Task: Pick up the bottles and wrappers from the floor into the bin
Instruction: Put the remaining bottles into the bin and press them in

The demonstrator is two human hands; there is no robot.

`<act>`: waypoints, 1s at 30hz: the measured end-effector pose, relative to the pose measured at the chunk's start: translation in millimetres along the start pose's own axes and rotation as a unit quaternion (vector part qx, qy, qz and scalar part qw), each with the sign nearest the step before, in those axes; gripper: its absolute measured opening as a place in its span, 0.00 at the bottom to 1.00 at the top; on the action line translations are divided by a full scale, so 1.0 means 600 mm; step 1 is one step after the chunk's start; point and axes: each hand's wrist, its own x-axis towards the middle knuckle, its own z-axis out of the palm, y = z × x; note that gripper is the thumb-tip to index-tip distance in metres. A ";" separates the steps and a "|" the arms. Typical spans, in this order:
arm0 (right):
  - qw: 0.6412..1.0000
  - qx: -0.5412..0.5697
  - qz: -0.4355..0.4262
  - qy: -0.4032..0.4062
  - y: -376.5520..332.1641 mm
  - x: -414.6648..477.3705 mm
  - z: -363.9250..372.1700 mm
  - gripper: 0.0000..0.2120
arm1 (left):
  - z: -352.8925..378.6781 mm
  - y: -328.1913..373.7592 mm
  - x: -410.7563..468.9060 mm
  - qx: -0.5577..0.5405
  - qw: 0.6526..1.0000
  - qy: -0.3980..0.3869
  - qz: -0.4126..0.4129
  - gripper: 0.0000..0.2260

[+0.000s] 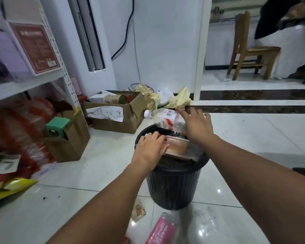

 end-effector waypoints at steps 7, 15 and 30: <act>0.992 -0.005 0.026 -0.121 0.005 0.009 0.041 0.25 | 0.001 -0.014 -0.005 0.010 0.999 -0.003 -0.030 0.15; 0.989 -0.107 0.010 -0.103 -0.005 0.004 0.042 0.27 | 0.006 -0.003 0.006 0.003 1.000 -0.019 -0.023 0.15; 0.996 -0.019 -0.010 0.088 -0.092 -0.143 0.006 0.19 | -0.019 0.005 -0.078 -0.003 0.994 0.077 -0.083 0.16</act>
